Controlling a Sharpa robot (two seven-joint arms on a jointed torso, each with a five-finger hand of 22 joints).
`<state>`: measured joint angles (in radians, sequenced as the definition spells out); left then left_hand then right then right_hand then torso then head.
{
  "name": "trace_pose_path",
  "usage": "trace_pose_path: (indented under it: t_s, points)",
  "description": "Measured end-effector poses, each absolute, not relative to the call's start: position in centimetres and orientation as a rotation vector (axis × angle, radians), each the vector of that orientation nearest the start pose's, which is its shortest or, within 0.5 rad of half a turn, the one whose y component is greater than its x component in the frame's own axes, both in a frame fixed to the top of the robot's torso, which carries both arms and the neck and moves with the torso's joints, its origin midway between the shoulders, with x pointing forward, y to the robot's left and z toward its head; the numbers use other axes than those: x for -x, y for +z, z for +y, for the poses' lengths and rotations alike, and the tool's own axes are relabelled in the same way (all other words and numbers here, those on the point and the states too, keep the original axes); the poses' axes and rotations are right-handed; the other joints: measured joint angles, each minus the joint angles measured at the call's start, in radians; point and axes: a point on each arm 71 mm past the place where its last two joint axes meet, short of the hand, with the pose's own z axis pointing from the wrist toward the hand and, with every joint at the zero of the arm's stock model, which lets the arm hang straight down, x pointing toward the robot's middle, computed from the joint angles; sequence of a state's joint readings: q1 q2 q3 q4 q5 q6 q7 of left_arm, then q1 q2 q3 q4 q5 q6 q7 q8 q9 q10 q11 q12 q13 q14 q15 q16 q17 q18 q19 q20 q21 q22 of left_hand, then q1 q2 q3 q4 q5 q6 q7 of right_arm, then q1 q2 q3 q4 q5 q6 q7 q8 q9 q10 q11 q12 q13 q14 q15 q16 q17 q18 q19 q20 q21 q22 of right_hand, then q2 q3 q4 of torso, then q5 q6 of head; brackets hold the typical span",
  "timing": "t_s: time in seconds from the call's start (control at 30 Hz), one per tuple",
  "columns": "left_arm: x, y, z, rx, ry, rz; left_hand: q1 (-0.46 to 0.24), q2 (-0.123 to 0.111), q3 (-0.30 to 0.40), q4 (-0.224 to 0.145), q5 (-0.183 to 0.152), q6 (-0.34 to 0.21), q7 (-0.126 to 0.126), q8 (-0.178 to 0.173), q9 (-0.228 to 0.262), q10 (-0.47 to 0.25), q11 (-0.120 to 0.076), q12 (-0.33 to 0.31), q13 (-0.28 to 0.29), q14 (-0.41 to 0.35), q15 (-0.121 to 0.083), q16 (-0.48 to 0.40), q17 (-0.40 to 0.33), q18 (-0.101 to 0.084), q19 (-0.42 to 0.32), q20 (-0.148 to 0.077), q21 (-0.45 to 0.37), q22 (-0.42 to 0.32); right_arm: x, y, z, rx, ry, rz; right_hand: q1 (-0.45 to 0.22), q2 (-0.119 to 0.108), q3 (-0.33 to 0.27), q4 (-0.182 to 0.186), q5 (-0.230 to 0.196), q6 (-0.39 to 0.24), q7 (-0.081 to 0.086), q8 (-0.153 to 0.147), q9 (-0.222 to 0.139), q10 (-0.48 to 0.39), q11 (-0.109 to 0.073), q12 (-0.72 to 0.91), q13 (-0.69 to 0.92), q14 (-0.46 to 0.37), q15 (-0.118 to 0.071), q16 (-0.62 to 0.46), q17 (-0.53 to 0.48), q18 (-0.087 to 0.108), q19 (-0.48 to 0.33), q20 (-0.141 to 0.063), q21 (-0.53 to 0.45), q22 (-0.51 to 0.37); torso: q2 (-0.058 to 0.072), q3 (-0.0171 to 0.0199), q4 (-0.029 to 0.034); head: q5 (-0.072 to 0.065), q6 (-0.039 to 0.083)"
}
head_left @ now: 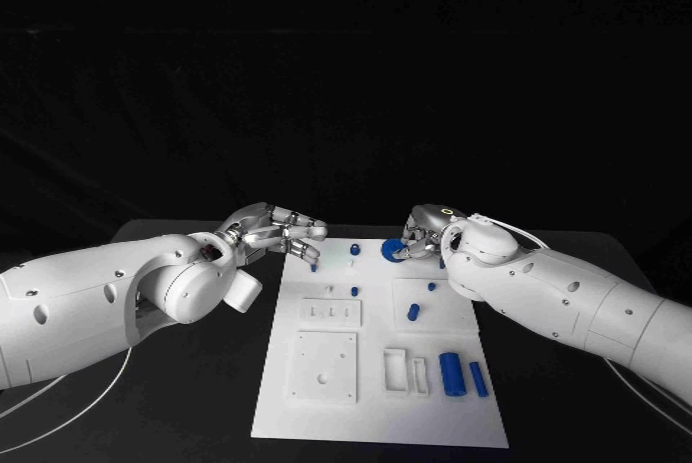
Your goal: Assemble the parts on the task board
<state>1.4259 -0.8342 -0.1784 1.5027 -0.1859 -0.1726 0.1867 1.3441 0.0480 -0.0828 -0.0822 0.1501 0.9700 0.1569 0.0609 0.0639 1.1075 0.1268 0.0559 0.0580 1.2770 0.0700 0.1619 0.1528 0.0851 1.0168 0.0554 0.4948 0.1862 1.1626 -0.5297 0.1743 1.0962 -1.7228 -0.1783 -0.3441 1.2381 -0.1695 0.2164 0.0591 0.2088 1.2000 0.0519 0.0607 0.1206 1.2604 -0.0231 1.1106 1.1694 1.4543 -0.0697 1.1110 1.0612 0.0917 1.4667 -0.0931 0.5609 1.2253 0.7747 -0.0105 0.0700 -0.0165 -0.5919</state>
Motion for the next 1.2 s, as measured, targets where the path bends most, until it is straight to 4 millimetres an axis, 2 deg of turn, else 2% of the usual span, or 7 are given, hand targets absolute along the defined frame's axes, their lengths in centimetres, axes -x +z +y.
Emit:
trace_pose_path:
  t_s: [0.1, 0.17, 0.2, 0.4, 0.8, 1.13, 1.2]
  points:
    - [-50.7, -13.0, 20.2, 0.803, -1.438, 1.705, 0.000, 0.000, 0.000, 0.000, 0.000, 0.000, 0.000, 0.000, 0.000, 0.000, 0.000, 0.000, 0.000, 0.000, 0.000, 0.000, 0.000, 0.000, 0.000, 0.000, 0.000, 0.000, -57.4, -16.9, -18.0, 0.059, 0.244, 1.633, -0.003, 0.003, 0.021, -0.021, -0.004, 0.008, 0.001, 0.000, -0.002, 0.001, 0.002, 0.000, 0.002, 0.000, 0.000, 0.000, -0.001, 0.000, 0.000, 0.000, 0.000, 0.000, 0.000, -0.0001, 0.0001, -0.001, 0.001]
    - [-50.7, -13.0, 20.2, 0.802, -1.437, 1.706, 0.000, 0.000, 0.003, -0.003, 0.005, 0.000, 0.000, 0.000, 0.000, 0.000, 0.000, 0.000, 0.000, 0.000, 0.000, 0.000, 0.000, 0.000, 0.000, 0.000, 0.000, 0.000, -57.4, -16.9, -17.9, 0.061, 0.240, 1.630, -0.005, 0.005, 0.028, -0.028, -0.004, 0.009, 0.000, 0.000, -0.003, 0.002, 0.001, 0.000, 0.003, 0.000, 0.000, 0.000, -0.001, -0.015, 0.000, 0.000, 0.000, 0.000, 0.000, -0.0002, 0.0001, -0.001, 0.001]
    - [-50.7, -13.1, 20.2, 0.802, -1.437, 1.706, 0.000, 0.000, 0.003, -0.003, 0.005, 0.000, 0.000, 0.000, 0.000, 0.000, 0.000, 0.000, 0.000, 0.000, 0.000, 0.000, 0.000, 0.000, 0.000, 0.000, 0.000, 0.000, -57.4, -16.9, -17.9, 0.061, 0.238, 1.627, -0.005, 0.005, 0.030, -0.030, -0.004, 0.011, -0.001, 0.000, -0.003, 0.004, -0.001, 0.000, 0.003, 0.000, 0.000, 0.000, -0.001, -0.015, 0.000, 0.000, 0.000, 0.000, 0.000, -0.0002, 0.0001, -0.001, 0.002]
    - [-50.7, -13.1, 20.2, 0.801, -1.435, 1.709, 0.000, 0.000, 0.003, -0.003, 0.004, 0.000, 0.000, 0.000, 0.000, 0.000, 0.000, 0.000, 0.000, 0.000, 0.000, 0.000, 0.000, 0.000, 0.000, 0.000, 0.000, 0.000, -57.2, -16.9, -17.7, 0.065, 0.230, 1.618, -0.014, -0.004, 0.019, -0.025, -0.023, 0.012, -0.003, 0.000, -0.003, 0.005, -0.002, 0.000, 0.003, 0.000, 0.000, 0.000, -0.004, -0.015, 0.000, 0.000, 0.000, 0.000, 0.000, -0.0002, -0.0003, -0.003, 0.005]
    - [-50.7, -13.1, 20.3, 0.799, -1.432, 1.713, 0.000, 0.000, 0.006, -0.006, 0.004, 0.000, 0.000, 0.000, 0.000, 0.000, 0.000, 0.000, 0.000, 0.000, 0.000, 0.000, 0.000, 0.000, 0.000, 0.000, 0.005, 0.000, -56.5, -16.4, -17.8, 0.078, 0.243, 1.595, -0.014, -0.004, 0.019, -0.025, -0.021, 0.014, -0.004, 0.000, -0.005, 0.005, -0.002, 0.000, 0.003, 0.000, 0.000, 0.000, -0.007, -0.015, 0.000, 0.000, 0.000, 0.000, 0.000, 0.0004, 0.0002, -0.004, 0.007]
    - [-50.7, -13.1, 20.5, 0.798, -1.429, 1.715, 0.000, 0.000, 0.009, -0.009, 0.004, 0.000, 0.000, 0.000, 0.000, 0.000, 0.000, 0.000, 0.000, 0.000, 0.000, 0.000, 0.000, 0.000, 0.000, 0.000, 0.005, 0.000, -55.0, -15.2, -17.8, 0.097, 0.284, 1.557, -0.016, -0.006, 0.018, -0.024, -0.023, 0.010, 0.000, 0.000, -0.009, 0.005, -0.002, -0.005, 0.001, 0.000, 0.000, -0.001, -0.010, -0.015, 0.000, 0.000, 0.000, -0.002, 0.000, 0.0008, -0.0015, -0.002, 0.006]
    - [-50.7, -13.1, 20.5, 0.798, -1.427, 1.715, 0.000, 0.000, 0.009, -0.009, 0.004, 0.000, 0.000, 0.000, 0.000, 0.000, 0.000, 0.000, 0.000, 0.000, 0.000, 0.000, 0.000, 0.000, 0.000, 0.000, 0.005, 0.000, -54.8, -15.1, -17.8, 0.099, 0.286, 1.552, -0.025, -0.015, 0.007, -0.013, -0.027, -0.006, 0.010, 0.000, -0.014, -0.001, 0.004, -0.018, -0.007, 0.000, 0.000, -0.003, -0.016, -0.015, 0.000, 0.000, -0.009, -0.006, -0.001, 0.0008, -0.0021, -0.002, 0.008]
